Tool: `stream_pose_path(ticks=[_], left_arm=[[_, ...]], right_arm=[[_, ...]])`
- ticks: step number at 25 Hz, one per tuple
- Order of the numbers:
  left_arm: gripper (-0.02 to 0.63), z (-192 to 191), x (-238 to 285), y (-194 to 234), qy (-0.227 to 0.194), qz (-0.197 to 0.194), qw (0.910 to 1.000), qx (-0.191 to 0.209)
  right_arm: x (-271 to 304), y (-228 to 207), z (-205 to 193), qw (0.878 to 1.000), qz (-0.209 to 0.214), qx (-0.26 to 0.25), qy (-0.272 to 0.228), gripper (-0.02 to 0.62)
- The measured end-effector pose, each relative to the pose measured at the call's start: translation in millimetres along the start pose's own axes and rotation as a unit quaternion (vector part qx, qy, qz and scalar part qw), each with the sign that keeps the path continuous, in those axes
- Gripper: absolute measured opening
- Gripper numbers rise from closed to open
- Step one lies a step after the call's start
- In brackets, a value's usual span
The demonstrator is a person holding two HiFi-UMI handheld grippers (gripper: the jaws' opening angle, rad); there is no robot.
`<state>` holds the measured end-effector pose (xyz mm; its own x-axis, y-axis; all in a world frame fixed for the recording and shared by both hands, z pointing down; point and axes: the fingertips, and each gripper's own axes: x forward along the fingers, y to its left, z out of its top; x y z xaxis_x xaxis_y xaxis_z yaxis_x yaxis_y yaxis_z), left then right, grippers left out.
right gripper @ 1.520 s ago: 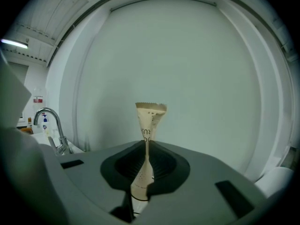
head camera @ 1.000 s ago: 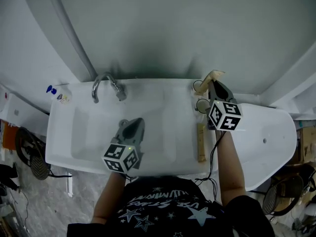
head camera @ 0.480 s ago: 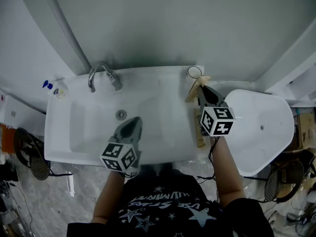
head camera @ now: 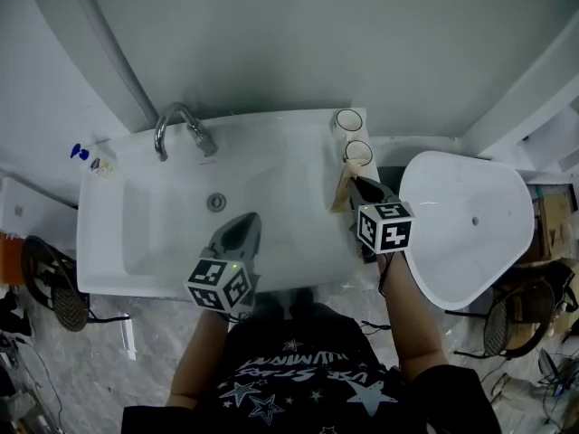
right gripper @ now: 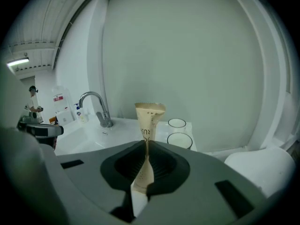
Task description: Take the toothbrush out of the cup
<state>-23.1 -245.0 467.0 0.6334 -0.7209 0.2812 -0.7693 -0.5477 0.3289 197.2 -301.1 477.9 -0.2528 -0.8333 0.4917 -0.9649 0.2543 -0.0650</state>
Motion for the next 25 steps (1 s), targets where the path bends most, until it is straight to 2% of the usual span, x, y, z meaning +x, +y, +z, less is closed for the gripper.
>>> stream_pose_path(ticks=[10,25], left_arm=[[0.020,-7,-4,2,0.005,0.000,1.0000,-0.006],[0.020,-16,-4,14,0.018,0.006,0.9997,-0.013]], right_arm=[[8,2,-55,0.994,0.004,0.023,0.103,0.034],[31,0,-111,0.982,-0.005,0.046,0.183,0.034]])
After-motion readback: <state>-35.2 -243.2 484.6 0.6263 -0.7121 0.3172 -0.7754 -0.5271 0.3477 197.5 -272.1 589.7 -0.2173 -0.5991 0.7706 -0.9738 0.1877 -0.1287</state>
